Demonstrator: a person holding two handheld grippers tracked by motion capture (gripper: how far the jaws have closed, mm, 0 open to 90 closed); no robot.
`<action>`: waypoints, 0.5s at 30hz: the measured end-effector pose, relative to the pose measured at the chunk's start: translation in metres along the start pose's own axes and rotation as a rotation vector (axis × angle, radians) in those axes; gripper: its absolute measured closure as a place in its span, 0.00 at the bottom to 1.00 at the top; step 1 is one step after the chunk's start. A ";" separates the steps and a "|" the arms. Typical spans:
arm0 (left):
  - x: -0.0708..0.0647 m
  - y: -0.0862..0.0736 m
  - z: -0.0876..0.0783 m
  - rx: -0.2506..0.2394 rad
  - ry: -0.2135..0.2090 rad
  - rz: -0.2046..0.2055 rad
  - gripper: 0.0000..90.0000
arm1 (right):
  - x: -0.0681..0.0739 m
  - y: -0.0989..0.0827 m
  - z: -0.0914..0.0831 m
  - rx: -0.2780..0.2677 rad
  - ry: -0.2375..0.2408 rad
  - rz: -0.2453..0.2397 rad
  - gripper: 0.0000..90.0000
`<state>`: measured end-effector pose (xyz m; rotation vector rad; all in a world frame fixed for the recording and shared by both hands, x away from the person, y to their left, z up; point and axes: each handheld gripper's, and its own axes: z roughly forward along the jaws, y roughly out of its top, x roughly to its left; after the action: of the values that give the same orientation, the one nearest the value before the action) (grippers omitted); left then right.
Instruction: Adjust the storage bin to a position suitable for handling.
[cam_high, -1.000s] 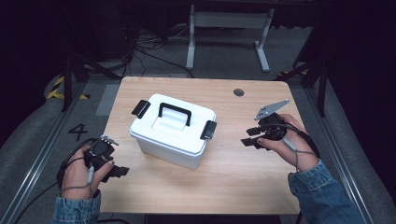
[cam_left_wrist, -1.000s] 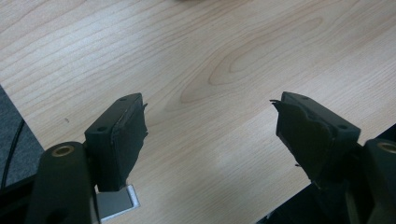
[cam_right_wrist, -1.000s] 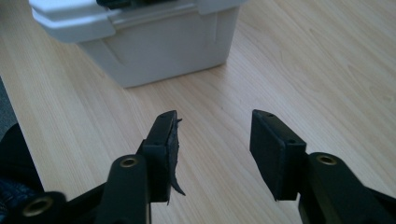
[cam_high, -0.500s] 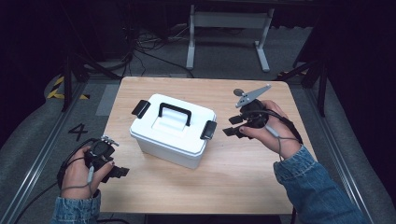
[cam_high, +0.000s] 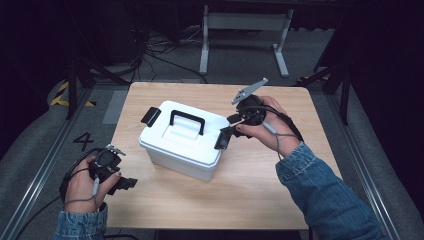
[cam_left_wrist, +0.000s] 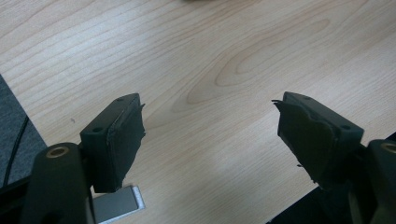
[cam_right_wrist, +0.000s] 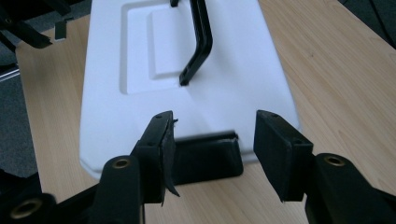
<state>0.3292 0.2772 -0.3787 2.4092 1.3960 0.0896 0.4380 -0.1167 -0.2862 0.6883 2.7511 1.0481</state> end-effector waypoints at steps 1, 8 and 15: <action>0.001 0.001 0.000 0.001 0.005 0.008 0.26 | 0.000 0.005 0.003 0.001 0.003 -0.002 0.55; 0.002 0.004 0.002 0.007 0.006 0.009 0.26 | -0.003 0.024 0.022 0.007 0.012 -0.012 0.55; 0.002 0.011 0.005 0.009 -0.005 0.017 0.26 | -0.006 0.044 0.053 0.033 0.048 0.009 0.56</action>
<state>0.3403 0.2722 -0.3803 2.4274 1.3761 0.0817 0.4741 -0.0587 -0.2971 0.6903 2.8149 1.0361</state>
